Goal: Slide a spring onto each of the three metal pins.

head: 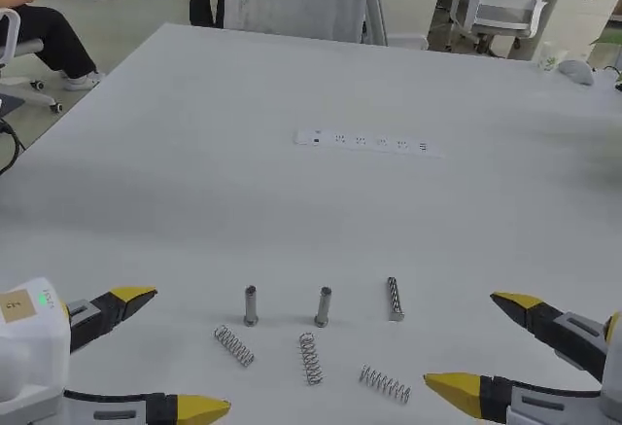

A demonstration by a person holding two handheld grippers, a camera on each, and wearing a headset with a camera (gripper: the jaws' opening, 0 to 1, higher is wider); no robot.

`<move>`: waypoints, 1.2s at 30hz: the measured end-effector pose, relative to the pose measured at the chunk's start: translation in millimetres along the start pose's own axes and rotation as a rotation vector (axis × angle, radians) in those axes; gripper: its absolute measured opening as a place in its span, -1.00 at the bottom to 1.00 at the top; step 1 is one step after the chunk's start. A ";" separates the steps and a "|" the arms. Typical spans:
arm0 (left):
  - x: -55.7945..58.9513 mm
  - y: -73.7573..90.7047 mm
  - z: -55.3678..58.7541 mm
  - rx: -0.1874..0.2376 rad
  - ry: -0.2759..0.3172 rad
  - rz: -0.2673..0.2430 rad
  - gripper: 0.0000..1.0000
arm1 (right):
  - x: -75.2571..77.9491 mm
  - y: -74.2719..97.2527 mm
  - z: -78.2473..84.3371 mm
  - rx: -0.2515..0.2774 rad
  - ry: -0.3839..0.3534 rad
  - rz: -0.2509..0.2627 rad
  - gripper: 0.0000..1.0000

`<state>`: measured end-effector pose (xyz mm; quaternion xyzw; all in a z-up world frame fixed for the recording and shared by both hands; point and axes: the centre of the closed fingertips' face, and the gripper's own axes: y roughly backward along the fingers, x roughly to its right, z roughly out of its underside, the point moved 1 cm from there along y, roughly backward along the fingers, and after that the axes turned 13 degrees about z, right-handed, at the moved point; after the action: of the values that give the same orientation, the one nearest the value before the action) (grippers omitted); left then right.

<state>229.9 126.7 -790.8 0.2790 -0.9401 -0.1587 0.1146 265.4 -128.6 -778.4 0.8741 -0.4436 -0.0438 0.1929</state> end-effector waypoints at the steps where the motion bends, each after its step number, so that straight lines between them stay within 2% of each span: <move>1: 0.2 -0.2 0.0 -0.001 -0.001 0.001 0.76 | 0.3 -0.1 0.0 0.000 0.001 0.001 0.61; 10: 0.5 0.1 0.8 -0.001 0.000 -0.001 0.77 | 1.3 0.9 3.9 -0.013 0.000 0.009 0.59; 19: 2.3 -1.6 1.0 -0.001 0.004 0.003 0.75 | 3.5 -4.7 0.9 -0.030 0.006 0.008 0.55; 25: 2.1 0.4 0.7 0.003 0.006 0.001 0.75 | 11.8 -16.8 -7.2 -0.070 0.017 0.014 0.45; 30: 1.9 1.1 0.0 0.007 0.007 -0.001 0.74 | 12.9 -31.8 -12.8 -0.103 0.044 0.005 0.35; 36: 0.7 0.9 -2.5 0.013 0.004 -0.005 0.73 | 18.0 -54.1 -20.7 -0.153 0.054 0.010 0.05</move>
<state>229.6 126.4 -788.2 0.2824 -0.9402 -0.1525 0.1144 322.5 -107.9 -777.9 0.8555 -0.4380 -0.0527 0.2711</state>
